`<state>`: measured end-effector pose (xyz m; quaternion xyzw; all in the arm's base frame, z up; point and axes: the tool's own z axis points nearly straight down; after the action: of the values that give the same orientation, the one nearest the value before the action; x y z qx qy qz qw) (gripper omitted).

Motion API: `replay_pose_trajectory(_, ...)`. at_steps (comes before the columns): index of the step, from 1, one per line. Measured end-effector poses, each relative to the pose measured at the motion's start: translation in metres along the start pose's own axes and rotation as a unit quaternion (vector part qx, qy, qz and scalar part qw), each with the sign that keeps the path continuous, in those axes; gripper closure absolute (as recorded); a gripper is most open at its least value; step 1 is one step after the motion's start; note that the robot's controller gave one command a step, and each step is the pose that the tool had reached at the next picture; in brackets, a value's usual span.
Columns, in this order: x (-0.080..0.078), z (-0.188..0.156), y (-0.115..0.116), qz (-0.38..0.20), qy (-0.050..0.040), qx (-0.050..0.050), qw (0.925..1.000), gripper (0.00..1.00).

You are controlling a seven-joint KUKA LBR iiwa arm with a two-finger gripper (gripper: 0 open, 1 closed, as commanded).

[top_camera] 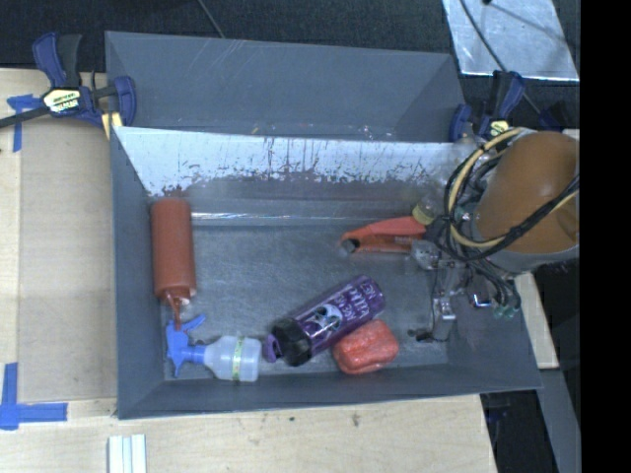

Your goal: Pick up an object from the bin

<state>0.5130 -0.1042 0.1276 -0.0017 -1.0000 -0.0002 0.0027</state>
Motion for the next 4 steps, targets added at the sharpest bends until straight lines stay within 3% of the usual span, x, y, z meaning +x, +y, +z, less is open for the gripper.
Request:
replay_pose_trajectory(1,-0.002,-0.005,0.000,-0.001,-0.0041,0.001,1.0000,0.00)
replay_pose_trajectory(2,0.009,0.048,0.049,0.024,-0.0058,0.001,0.9997,0.00)
replay_pose_trajectory(3,0.014,0.061,0.080,-0.050,-0.0027,0.001,0.9987,0.00)
replay_pose_trajectory(4,0.007,0.059,0.108,-0.107,-0.0049,0.001,0.9942,0.00)
